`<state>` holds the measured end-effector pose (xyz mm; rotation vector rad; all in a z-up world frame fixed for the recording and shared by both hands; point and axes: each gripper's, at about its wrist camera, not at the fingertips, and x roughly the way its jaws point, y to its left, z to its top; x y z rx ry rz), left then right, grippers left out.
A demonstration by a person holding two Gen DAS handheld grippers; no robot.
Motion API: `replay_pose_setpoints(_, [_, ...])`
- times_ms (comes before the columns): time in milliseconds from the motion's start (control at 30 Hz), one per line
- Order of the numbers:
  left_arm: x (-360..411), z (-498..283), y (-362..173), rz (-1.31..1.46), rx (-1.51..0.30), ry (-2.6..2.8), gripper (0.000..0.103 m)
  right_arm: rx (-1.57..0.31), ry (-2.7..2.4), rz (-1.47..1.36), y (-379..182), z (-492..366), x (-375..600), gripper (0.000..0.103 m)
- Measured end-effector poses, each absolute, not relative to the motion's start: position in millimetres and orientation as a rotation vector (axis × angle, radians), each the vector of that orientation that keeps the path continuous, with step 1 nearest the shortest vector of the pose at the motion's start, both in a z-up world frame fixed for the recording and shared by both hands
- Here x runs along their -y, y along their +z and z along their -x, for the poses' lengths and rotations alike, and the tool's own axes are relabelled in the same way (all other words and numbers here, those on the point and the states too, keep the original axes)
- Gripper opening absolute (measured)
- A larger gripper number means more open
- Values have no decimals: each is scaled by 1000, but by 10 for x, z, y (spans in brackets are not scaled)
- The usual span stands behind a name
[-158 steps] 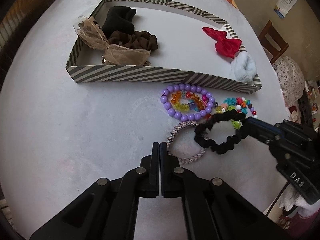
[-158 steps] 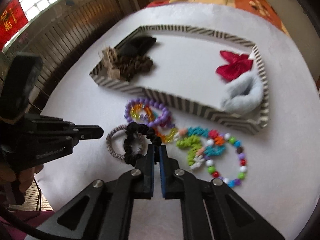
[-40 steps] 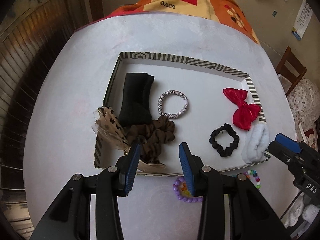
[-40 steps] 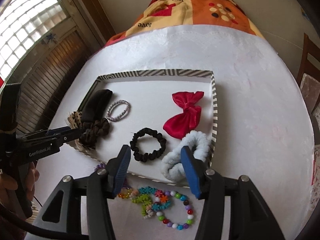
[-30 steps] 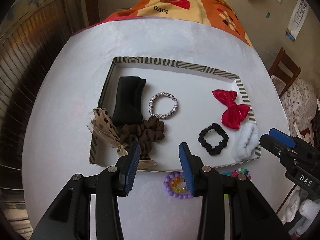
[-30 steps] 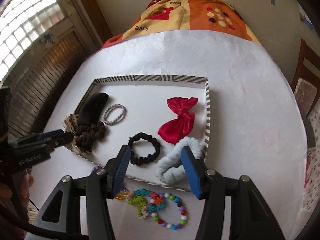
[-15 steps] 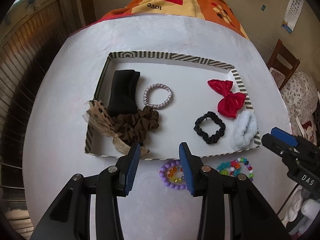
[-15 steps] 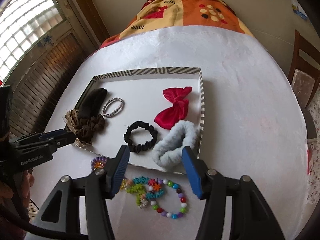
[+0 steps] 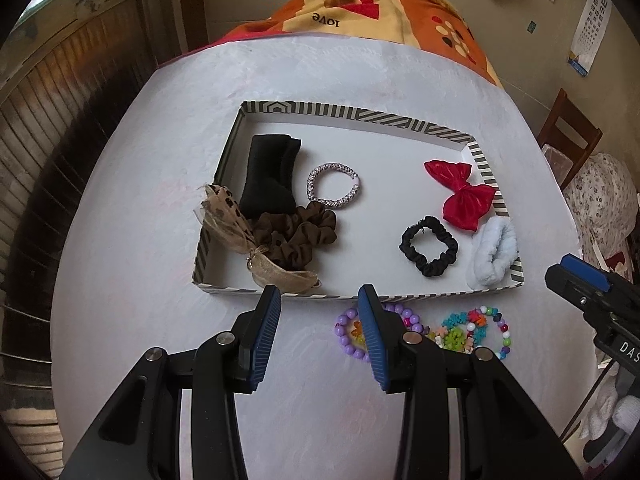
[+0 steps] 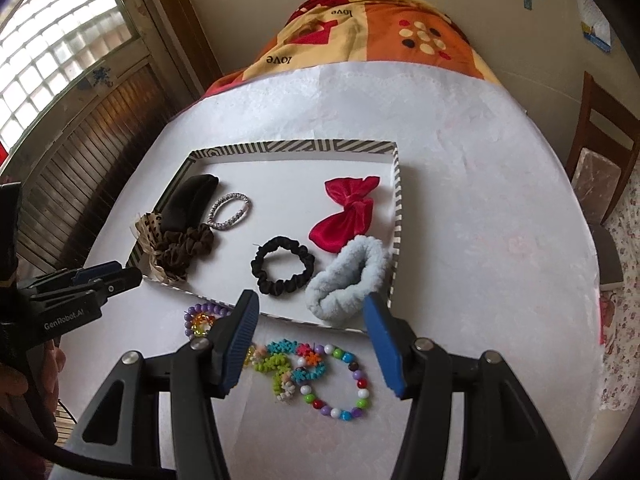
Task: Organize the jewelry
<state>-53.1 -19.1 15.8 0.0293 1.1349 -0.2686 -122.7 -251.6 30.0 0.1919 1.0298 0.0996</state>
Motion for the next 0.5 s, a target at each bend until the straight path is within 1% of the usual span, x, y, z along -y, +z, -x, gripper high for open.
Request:
replay_pose_setpoints(267, [183,669,215,-61,-1104,-263,31,-1020,89,-181,362,1383,2536,58])
replay_pose_setpoints(500, [197,798,172,-88,-1105,-271,31,-1034,79,-180,333,1537,2565,60])
